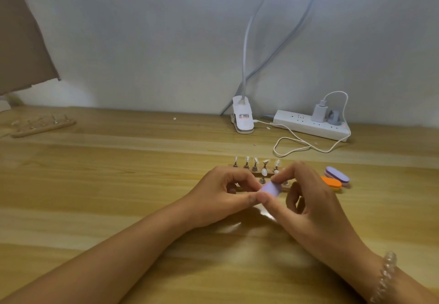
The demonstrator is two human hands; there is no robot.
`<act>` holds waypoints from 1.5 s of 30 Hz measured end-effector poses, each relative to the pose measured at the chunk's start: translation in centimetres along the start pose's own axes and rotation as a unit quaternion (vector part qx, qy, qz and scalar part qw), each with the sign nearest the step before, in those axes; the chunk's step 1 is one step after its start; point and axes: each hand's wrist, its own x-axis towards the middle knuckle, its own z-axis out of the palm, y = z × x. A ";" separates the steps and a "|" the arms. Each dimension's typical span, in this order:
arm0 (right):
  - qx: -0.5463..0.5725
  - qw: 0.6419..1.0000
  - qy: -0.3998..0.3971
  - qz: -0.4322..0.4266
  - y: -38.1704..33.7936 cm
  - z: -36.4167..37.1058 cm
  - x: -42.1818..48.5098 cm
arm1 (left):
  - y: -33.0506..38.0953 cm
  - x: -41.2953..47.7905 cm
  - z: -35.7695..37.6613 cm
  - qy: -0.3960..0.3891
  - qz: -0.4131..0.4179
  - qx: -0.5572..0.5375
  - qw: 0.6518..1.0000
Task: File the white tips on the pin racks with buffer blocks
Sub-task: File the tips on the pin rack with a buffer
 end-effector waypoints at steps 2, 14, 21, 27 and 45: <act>0.011 1.000 -0.011 -0.011 -0.2 0.1 0.0 | 0.1 0.0 0.0 -0.006 0.004 0.000 1.000; 0.024 0.998 0.031 0.042 0.3 -0.1 0.4 | 0.1 0.0 0.1 -0.002 0.003 0.000 1.000; 0.035 0.999 0.013 0.018 -0.2 0.3 0.1 | 0.3 0.0 0.0 0.013 -0.013 -0.029 0.999; 0.003 1.000 0.026 0.005 0.1 0.2 0.2 | 0.2 0.0 0.0 0.002 -0.007 -0.011 1.000; 0.094 0.995 0.030 0.035 0.7 -0.1 0.0 | -0.4 0.1 0.1 0.001 0.026 0.044 0.999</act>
